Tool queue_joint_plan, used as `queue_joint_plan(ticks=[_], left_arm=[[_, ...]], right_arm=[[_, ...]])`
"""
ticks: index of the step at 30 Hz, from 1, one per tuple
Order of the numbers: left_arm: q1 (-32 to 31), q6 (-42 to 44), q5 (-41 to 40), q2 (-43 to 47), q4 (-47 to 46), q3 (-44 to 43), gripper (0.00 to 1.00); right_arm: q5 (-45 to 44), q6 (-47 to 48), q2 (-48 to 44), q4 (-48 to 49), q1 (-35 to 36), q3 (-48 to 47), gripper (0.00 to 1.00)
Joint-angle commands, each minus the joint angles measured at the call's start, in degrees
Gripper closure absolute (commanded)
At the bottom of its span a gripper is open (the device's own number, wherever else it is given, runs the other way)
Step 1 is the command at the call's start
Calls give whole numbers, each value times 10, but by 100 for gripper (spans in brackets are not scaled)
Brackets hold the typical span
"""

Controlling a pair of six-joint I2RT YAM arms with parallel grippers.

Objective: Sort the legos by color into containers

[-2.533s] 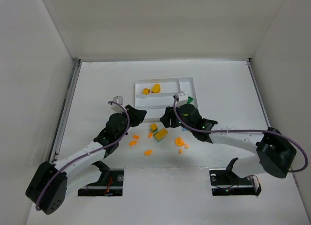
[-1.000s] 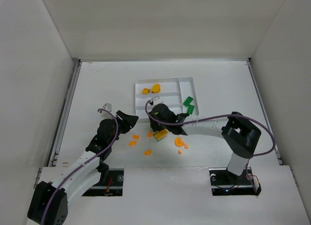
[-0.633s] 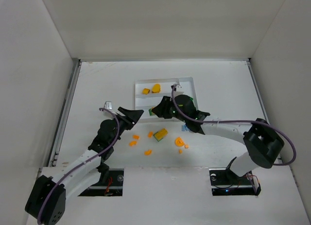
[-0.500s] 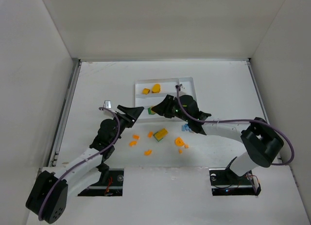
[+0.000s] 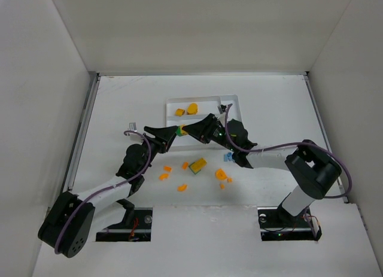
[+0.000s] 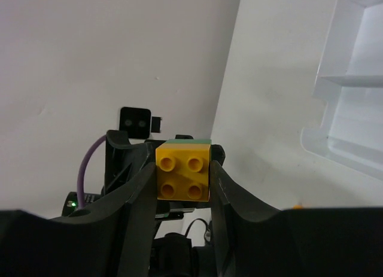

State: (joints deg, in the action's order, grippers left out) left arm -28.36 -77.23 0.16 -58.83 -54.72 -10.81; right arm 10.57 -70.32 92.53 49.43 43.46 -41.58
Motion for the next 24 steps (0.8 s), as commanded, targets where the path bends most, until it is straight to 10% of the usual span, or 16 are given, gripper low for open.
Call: queue_joint_plan(ticks=[1, 24], left_arm=[[1, -22, -1, -5, -53, -20, 49], [7, -48, -2, -24, -93, -50, 62]], right_arm=[[11, -39, 9, 97, -5, 6, 74], [29, -155, 92, 205, -4, -19, 73]])
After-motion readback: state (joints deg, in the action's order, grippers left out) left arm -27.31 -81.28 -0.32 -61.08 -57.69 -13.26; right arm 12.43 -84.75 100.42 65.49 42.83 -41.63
